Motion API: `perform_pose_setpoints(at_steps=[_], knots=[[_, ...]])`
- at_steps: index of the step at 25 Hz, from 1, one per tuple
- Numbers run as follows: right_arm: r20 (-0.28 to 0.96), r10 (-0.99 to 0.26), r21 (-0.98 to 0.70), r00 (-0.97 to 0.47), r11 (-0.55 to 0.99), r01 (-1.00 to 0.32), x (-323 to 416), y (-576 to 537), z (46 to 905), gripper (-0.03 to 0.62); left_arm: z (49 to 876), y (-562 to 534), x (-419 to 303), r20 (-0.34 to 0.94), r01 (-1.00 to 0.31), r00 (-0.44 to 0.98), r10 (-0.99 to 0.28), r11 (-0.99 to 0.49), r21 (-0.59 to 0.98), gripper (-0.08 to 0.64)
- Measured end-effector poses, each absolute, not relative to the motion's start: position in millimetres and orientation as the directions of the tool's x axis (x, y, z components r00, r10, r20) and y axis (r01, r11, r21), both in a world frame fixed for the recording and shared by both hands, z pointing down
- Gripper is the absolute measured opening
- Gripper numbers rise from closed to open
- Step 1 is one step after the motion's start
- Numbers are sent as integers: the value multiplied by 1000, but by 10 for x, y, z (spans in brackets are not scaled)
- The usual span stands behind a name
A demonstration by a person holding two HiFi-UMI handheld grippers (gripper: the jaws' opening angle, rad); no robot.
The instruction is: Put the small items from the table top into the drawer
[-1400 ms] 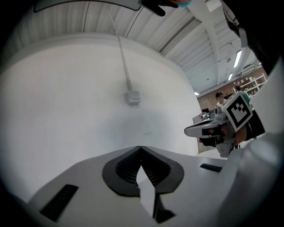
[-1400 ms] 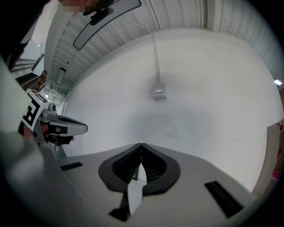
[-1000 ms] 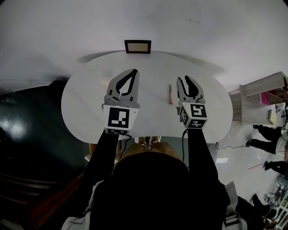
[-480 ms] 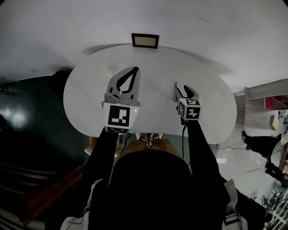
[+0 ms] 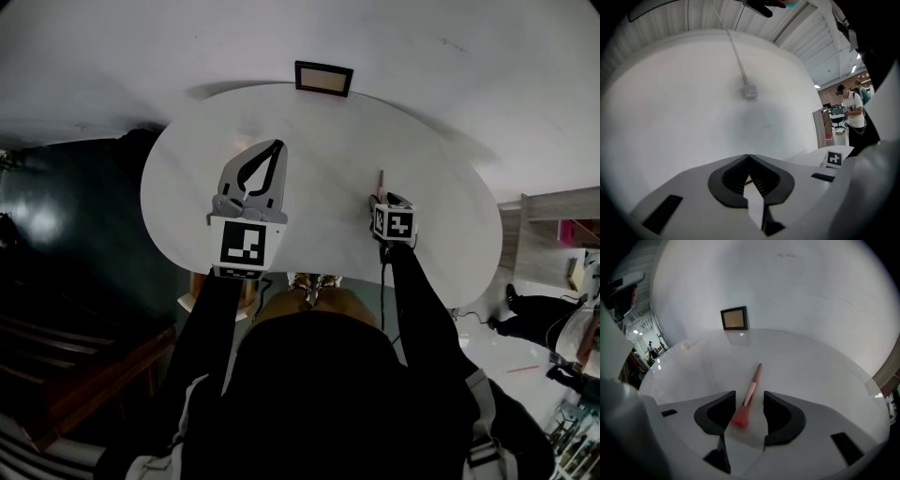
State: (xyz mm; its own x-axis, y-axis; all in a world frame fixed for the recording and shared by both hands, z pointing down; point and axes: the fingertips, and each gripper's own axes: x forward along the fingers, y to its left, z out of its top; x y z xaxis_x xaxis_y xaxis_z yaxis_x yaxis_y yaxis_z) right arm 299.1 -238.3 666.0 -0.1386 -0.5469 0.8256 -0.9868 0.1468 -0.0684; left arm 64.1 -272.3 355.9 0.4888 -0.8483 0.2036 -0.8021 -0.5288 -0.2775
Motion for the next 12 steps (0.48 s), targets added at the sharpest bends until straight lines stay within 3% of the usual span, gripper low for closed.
perform_pose_setpoints(at_steps=[4,9,12], knots=[[858,-504,-18,-99,163,-986,3011,-2402,6647,66,3573,-2710,511,191,-826,465,-864,-502,-256,15],[859,-501,-22,-101,162,-987,2991,-2392,6642,63,3581,-2699,530,183,-830,467,-865,-500,-249,15],[819,-563,-37,-113,144,-989,2994,-2443,6500,63,3547,-2707,537,183,-823,465,-866,-499,-271,15]])
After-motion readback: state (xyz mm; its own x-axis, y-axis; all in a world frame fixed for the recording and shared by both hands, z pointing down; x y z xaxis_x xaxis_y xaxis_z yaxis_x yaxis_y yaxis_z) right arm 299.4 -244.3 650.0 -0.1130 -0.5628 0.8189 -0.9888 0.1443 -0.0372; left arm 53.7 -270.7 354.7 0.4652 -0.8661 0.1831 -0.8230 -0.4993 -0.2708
